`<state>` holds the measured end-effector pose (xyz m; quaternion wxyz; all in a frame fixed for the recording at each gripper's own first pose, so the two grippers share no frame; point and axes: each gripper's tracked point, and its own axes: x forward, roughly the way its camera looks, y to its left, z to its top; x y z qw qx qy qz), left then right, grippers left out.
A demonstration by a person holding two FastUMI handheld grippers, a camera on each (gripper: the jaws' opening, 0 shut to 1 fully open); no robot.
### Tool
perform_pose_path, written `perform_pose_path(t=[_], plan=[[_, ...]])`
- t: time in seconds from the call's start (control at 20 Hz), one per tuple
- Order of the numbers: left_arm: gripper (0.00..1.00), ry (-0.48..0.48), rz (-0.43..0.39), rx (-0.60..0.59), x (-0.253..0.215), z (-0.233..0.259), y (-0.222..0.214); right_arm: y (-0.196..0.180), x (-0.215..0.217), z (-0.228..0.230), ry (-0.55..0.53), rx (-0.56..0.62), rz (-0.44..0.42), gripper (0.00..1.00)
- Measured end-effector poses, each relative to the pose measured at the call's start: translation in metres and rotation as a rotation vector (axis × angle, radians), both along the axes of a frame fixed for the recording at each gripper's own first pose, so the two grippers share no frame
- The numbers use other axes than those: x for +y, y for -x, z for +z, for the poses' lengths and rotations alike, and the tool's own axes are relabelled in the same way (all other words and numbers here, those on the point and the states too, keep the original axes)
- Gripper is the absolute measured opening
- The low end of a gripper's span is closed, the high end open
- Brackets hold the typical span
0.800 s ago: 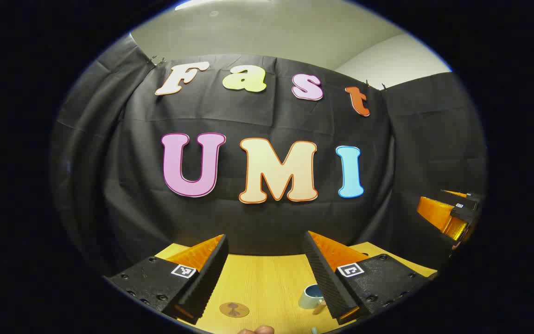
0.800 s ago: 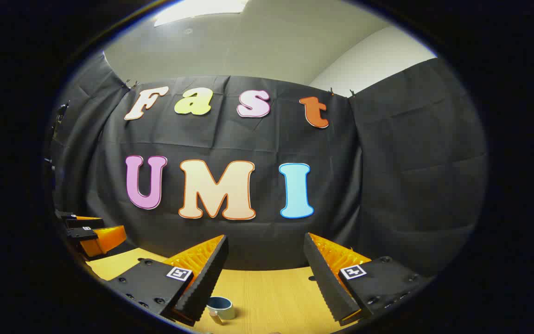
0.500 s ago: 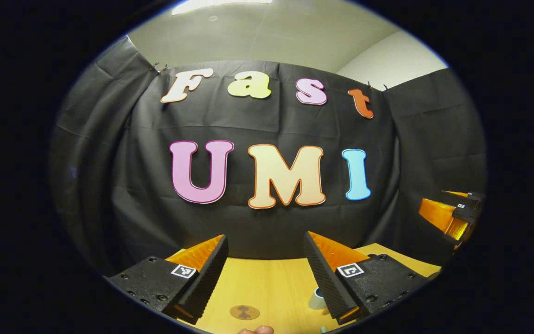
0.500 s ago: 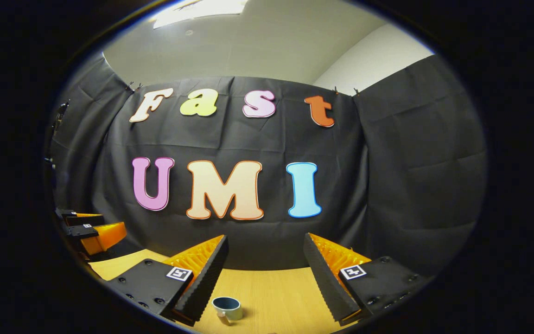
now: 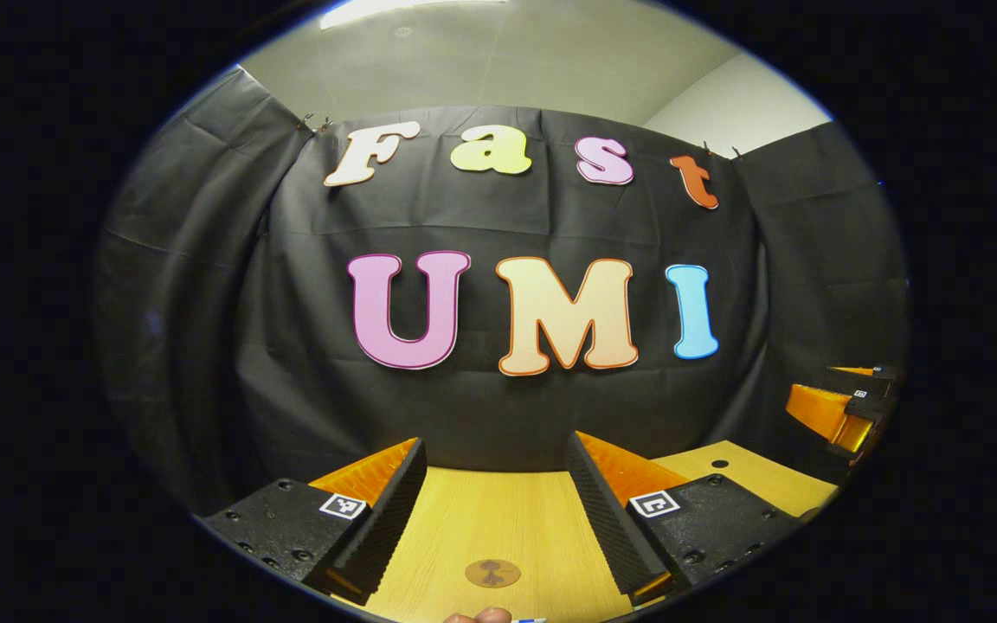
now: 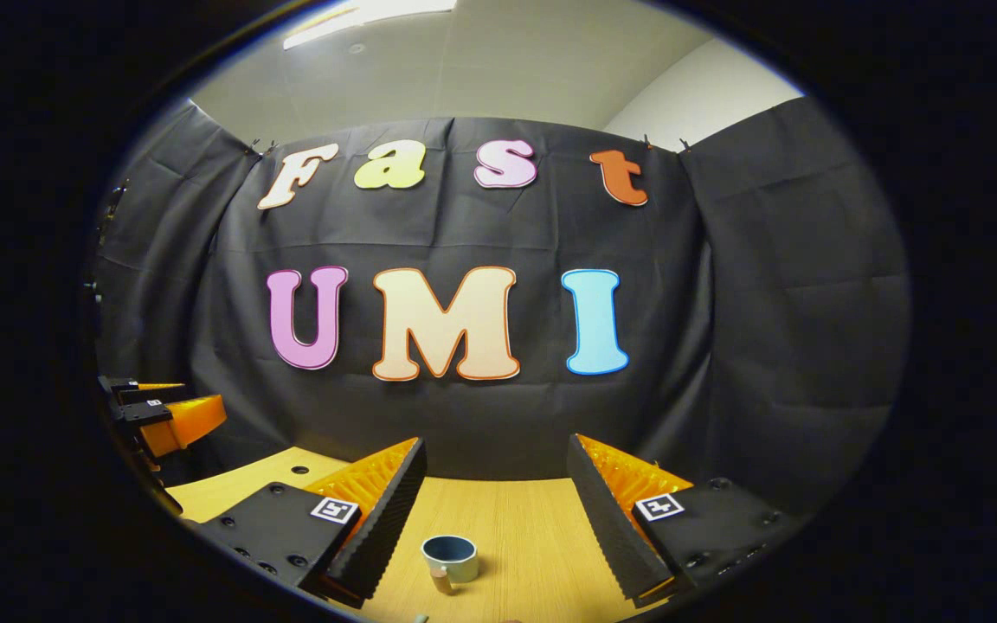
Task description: Put the toothbrush and toothpaste on the desktop into the cup, then pick up the cup and place it on the coaster on the desktop.
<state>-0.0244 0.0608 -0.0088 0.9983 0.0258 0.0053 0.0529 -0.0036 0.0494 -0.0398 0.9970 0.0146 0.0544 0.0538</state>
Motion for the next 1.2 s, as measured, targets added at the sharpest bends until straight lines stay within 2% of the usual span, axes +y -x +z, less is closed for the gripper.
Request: perform_pose_path(t=[0.2,0.35,0.5,0.75,1.2], plan=[[0.94,-0.008,-0.015,-0.006,0.002,0.001,0.001,0.002,0.012,-0.010,0.002,0.024,0.008,0.99],[0.94,0.001,-0.027,0.001,0.005,-0.005,0.002,0.008,0.019,-0.035,0.005,0.102,0.010,1.00],[0.94,0.020,-0.030,0.019,0.008,-0.012,0.004,0.017,0.026,-0.068,-0.004,0.205,0.018,1.00],[0.94,0.035,-0.018,0.038,0.021,-0.025,0.009,0.044,0.037,-0.140,0.020,0.441,0.046,1.00],[0.94,0.049,0.028,0.073,0.047,-0.040,0.018,0.080,0.057,-0.223,0.098,0.687,0.101,1.00]])
